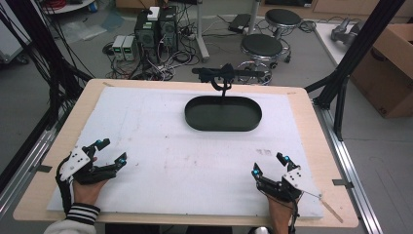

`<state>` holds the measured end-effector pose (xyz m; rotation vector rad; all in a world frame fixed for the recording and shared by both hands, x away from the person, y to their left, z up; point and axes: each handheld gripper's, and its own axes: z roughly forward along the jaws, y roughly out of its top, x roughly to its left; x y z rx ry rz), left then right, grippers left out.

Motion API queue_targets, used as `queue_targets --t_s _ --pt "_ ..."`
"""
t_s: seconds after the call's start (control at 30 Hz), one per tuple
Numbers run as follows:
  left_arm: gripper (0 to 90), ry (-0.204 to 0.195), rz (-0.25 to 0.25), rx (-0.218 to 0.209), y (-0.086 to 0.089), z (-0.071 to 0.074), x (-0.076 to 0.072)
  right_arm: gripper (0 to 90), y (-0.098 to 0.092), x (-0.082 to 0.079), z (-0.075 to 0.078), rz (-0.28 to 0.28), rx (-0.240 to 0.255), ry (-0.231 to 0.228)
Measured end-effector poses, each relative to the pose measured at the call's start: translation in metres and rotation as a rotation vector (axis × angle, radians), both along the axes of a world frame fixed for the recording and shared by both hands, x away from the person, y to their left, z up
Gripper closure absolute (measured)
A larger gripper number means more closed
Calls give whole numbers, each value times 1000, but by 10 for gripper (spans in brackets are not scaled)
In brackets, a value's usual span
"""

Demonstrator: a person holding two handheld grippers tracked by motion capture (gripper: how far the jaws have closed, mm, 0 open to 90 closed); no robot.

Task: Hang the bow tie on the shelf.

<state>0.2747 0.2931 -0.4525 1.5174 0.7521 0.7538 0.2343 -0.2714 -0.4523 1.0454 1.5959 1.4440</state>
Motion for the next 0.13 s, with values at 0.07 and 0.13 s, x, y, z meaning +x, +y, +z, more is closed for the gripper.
queue_targets --t_s 0.07,0.13 --pt "180 0 1 2 0 0 0 112 0 0 0 -1 0 -9" --pt "180 4 -1 2 1 0 0 113 -1 -1 0 0 2 -11"
